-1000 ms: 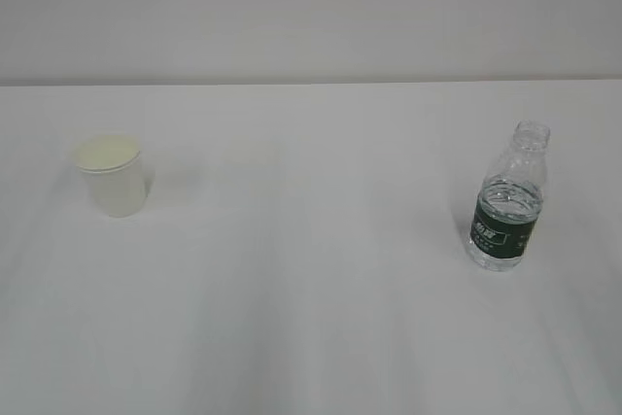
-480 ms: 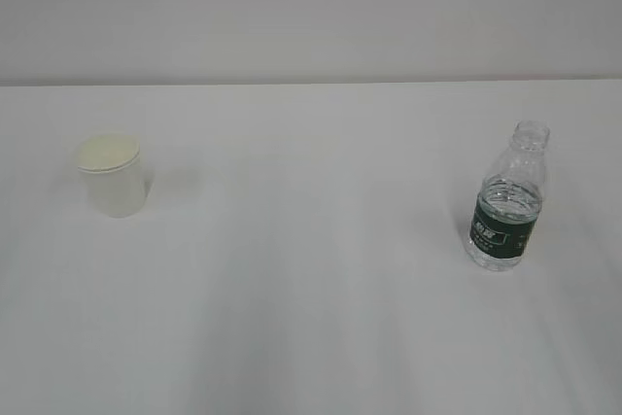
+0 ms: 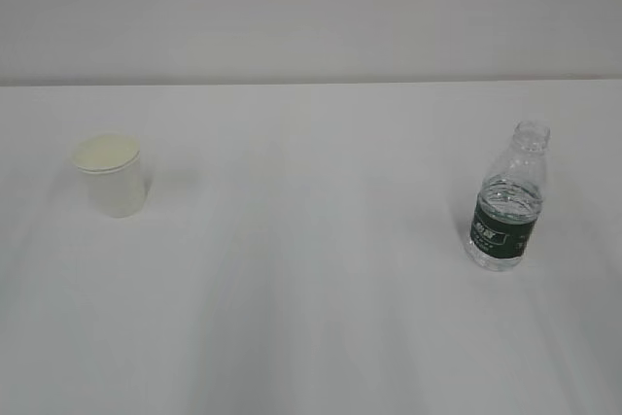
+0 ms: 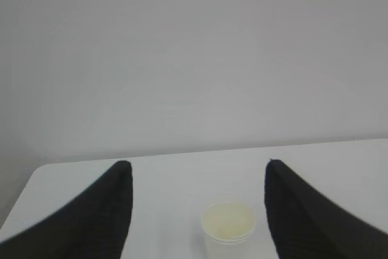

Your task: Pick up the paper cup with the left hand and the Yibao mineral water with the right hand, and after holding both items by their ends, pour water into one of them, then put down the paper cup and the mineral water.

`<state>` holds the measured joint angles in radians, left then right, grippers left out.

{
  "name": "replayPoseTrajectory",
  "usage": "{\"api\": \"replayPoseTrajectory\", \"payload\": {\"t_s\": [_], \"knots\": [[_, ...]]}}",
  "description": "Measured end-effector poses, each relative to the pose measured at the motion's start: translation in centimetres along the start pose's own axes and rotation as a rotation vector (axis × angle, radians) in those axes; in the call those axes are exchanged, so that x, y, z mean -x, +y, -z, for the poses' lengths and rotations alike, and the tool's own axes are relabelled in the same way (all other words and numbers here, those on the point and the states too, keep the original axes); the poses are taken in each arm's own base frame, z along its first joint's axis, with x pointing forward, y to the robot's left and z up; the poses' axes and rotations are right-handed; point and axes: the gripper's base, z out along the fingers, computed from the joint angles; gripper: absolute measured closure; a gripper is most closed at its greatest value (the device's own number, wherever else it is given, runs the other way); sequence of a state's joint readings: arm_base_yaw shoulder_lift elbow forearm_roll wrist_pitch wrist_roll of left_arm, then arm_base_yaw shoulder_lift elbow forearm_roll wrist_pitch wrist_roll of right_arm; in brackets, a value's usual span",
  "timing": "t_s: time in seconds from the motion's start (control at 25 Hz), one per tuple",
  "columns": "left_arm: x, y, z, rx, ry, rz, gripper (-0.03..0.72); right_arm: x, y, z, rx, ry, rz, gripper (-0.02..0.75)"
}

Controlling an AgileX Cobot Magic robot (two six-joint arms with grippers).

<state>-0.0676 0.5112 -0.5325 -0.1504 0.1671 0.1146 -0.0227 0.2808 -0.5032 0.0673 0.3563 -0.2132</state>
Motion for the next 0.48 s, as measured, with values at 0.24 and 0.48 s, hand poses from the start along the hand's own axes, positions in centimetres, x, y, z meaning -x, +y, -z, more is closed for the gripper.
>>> {"api": "replayPoseTrajectory", "payload": {"t_s": [0.24,0.48], "knots": [[-0.9,-0.4,-2.3,-0.029,0.074,-0.003,0.191,-1.7,0.3,-1.3,0.022,0.086,-0.027,0.277],[-1.5,-1.3,-4.1,-0.083,0.103,-0.009,0.191,-1.8,0.3,-1.9,0.022,0.087,-0.038,0.277]]}}
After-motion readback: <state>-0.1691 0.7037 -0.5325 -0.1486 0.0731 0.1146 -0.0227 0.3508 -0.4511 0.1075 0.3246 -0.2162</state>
